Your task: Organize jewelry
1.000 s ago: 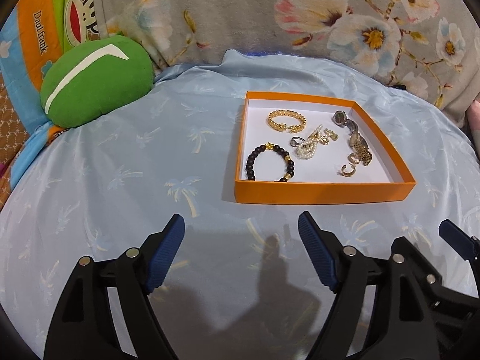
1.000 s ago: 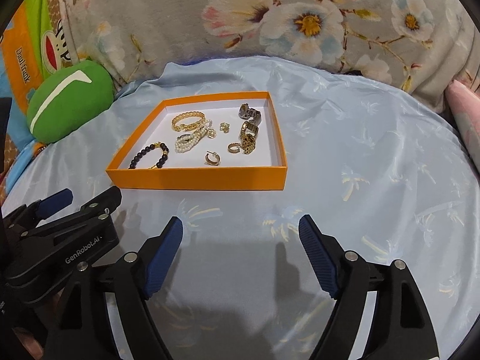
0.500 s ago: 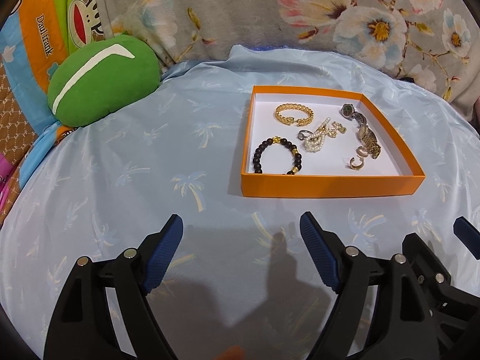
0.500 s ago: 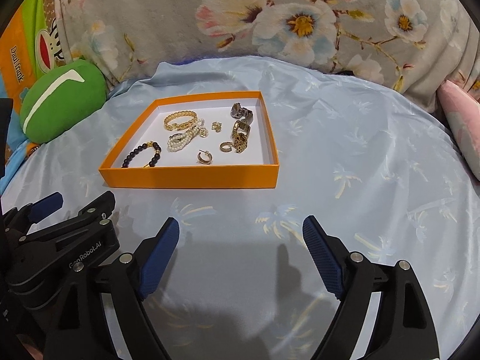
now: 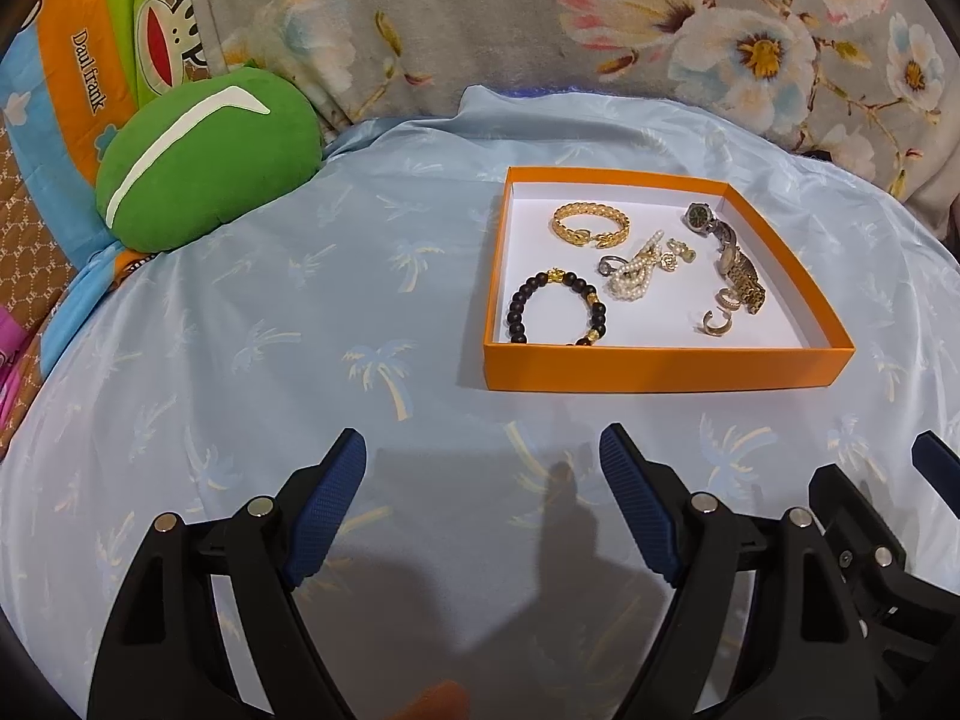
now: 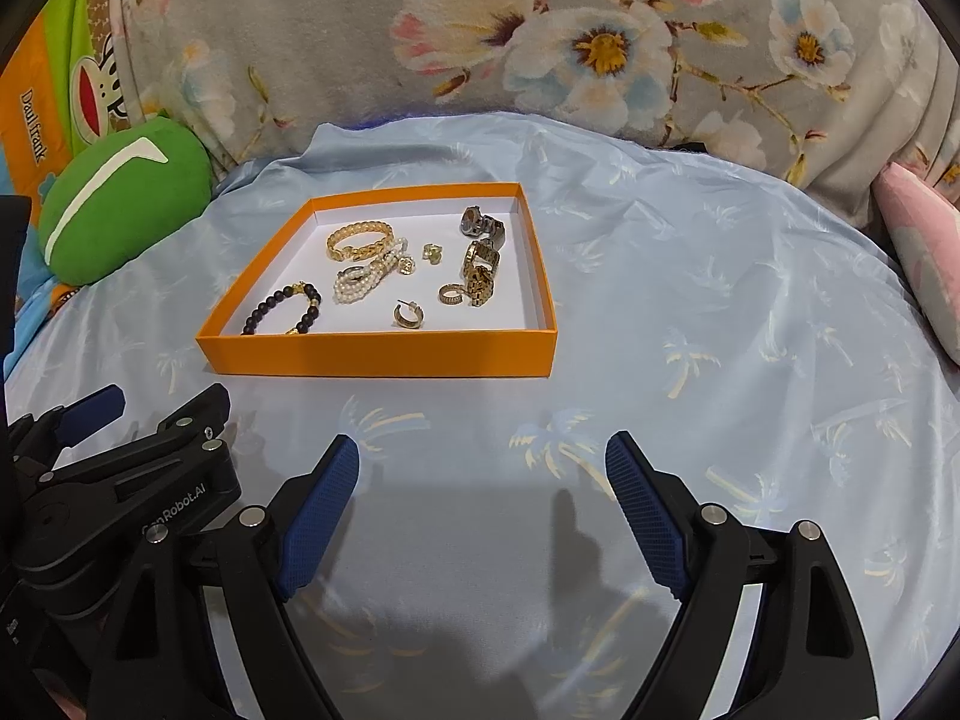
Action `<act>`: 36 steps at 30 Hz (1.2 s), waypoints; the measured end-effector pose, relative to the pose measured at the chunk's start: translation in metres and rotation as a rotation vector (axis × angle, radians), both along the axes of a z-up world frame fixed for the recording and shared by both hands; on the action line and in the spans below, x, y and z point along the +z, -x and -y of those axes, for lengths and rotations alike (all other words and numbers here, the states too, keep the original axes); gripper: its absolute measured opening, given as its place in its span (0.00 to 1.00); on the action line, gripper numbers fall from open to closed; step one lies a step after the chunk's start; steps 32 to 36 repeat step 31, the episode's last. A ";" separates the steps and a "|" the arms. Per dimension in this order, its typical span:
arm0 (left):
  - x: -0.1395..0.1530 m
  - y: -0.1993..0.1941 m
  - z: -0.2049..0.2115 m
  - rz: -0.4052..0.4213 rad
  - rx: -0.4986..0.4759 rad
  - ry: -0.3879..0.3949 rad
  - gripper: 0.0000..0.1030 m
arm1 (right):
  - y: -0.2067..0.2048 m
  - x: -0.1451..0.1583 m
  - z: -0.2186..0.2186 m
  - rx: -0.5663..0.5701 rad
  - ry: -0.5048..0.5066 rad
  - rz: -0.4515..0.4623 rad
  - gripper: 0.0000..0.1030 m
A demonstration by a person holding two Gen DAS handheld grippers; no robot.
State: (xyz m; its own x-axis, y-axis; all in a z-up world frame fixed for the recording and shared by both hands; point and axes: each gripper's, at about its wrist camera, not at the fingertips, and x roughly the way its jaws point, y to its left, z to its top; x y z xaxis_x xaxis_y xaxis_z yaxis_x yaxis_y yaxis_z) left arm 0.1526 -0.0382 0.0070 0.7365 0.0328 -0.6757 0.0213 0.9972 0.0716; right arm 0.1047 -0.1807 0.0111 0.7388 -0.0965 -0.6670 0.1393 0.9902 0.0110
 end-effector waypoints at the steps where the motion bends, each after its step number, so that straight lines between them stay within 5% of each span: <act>1: 0.000 0.000 0.000 0.000 0.001 -0.001 0.75 | 0.000 0.000 0.000 0.000 0.000 -0.001 0.81; 36: -0.002 0.000 0.000 -0.004 0.001 -0.008 0.75 | 0.001 0.000 0.003 0.000 0.000 -0.004 0.81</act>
